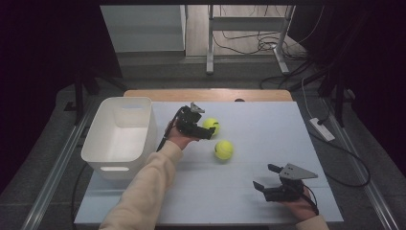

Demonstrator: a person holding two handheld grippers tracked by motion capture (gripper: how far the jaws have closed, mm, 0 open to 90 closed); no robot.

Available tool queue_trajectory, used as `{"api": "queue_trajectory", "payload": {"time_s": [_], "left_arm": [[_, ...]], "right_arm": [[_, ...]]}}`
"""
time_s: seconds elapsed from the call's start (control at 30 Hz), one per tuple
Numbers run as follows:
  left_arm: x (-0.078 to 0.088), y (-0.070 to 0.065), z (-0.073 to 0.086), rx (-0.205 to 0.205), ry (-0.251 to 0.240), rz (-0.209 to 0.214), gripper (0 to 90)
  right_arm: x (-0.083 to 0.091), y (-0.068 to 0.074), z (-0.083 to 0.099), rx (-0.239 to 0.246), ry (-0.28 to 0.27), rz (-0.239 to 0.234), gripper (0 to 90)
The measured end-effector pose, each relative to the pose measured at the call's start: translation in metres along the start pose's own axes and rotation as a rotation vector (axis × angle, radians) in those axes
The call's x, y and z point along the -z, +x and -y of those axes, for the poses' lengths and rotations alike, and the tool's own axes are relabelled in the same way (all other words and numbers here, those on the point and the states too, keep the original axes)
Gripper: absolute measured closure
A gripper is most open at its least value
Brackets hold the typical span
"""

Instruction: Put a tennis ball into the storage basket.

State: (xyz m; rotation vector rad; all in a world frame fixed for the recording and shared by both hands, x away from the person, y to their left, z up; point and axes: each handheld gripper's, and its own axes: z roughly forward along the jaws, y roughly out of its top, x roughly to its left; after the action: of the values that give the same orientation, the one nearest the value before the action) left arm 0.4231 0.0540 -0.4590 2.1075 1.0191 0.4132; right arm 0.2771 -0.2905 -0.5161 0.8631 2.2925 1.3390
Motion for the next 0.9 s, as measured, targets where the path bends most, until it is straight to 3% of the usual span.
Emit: {"api": "queue_trajectory", "payload": {"time_s": [0.9], "left_arm": [[-0.024, 0.005, -0.002, 0.012, 0.032, -0.005, 6.5]], "right_arm": [[0.002, 0.0, 0.0, 0.001, -0.002, 0.004, 12.2]]}}
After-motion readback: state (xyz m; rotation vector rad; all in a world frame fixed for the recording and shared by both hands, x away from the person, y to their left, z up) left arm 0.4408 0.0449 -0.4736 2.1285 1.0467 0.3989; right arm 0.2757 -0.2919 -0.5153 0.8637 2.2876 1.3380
